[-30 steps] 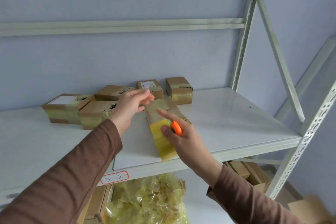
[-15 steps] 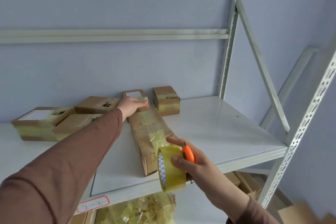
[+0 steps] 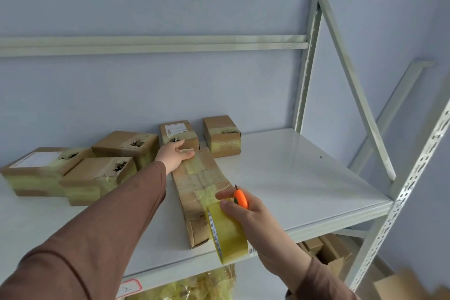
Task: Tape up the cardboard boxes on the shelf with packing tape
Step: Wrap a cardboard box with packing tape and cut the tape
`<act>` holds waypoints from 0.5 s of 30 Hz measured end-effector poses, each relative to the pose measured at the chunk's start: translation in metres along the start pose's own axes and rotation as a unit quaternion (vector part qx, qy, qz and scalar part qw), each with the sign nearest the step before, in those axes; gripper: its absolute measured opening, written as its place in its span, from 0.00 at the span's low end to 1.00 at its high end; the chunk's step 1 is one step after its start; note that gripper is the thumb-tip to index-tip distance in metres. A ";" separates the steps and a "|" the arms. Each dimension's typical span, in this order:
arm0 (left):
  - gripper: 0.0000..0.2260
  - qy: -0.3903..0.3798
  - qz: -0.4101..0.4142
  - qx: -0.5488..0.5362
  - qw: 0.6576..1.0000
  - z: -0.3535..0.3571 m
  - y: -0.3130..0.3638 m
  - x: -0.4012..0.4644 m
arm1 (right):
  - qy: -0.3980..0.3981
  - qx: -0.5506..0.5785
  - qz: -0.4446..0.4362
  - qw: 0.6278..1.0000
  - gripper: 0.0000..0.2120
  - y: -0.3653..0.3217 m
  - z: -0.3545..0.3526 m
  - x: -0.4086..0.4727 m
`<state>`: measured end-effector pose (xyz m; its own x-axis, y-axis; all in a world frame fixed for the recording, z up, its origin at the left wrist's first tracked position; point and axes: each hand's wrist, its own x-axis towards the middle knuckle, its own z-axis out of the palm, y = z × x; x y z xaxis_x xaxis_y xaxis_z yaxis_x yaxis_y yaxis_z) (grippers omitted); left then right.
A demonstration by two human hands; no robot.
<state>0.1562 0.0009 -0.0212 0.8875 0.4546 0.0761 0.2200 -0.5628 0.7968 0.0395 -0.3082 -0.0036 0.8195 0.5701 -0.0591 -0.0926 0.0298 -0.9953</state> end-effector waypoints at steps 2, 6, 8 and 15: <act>0.21 -0.010 -0.003 -0.010 1.000 0.004 -0.003 0.001 | -0.002 0.004 0.002 1.000 0.07 0.002 0.000 0.000; 0.15 0.041 -0.050 -0.037 0.997 0.009 -0.010 0.008 | -0.009 0.019 0.008 1.000 0.07 0.003 -0.001 0.002; 0.15 0.059 -0.074 -0.034 0.995 0.007 -0.009 0.014 | -0.011 0.016 0.009 1.000 0.06 0.003 -0.003 0.002; 0.13 0.121 0.178 0.157 0.964 0.003 -0.002 0.001 | -0.022 -0.006 0.008 1.000 0.04 0.005 -0.006 0.004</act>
<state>0.1579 -0.0002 -0.0244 0.8173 0.3202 0.4791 0.0637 -0.8765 0.4772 0.0455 -0.3113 -0.0093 0.7919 0.6066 -0.0709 -0.0980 0.0116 -0.9951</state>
